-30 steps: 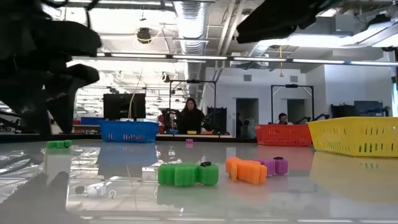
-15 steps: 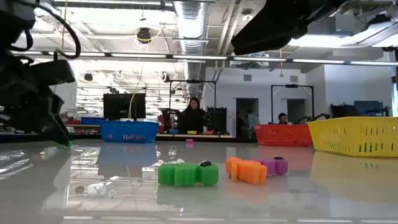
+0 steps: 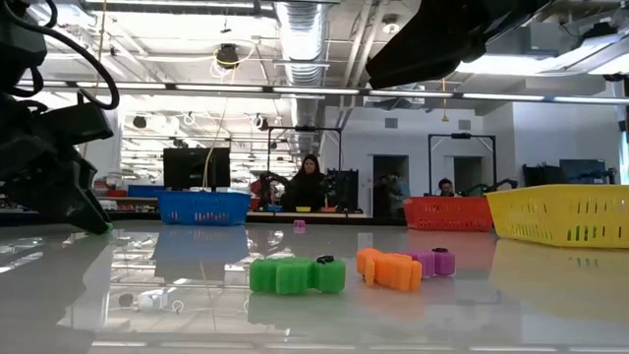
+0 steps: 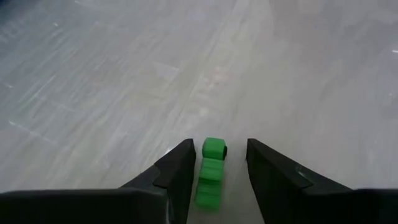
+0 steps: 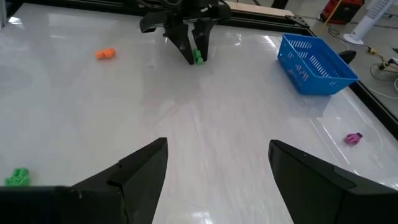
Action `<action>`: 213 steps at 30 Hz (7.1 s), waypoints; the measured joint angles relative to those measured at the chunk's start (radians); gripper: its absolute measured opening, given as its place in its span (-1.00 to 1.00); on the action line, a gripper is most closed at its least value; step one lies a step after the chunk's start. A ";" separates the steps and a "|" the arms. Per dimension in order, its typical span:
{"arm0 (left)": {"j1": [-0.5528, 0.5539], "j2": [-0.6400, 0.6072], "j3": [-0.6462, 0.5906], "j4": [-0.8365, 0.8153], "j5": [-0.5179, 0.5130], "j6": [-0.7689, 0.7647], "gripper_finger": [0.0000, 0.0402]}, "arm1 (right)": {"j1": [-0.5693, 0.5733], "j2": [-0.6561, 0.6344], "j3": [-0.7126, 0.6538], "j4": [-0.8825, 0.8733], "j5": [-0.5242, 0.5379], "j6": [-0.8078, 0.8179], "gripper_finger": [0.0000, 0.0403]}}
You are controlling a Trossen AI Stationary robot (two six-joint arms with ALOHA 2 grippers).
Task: Sort Halloween decoration
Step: Put the green skeleton toy into the red bin, then put the purple skeleton toy into the red bin
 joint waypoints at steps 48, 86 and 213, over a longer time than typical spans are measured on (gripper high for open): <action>0.413 1.106 0.878 1.114 0.643 0.891 -0.91 | 0.250 -0.049 0.018 0.448 0.062 -0.402 0.54; 0.528 1.524 1.673 0.671 0.841 0.862 -0.31 | 0.378 -0.061 0.021 0.508 0.258 -0.582 0.54; 0.932 1.163 1.458 -0.228 0.653 1.465 -0.96 | 0.264 -0.073 0.021 0.213 0.199 -0.317 0.54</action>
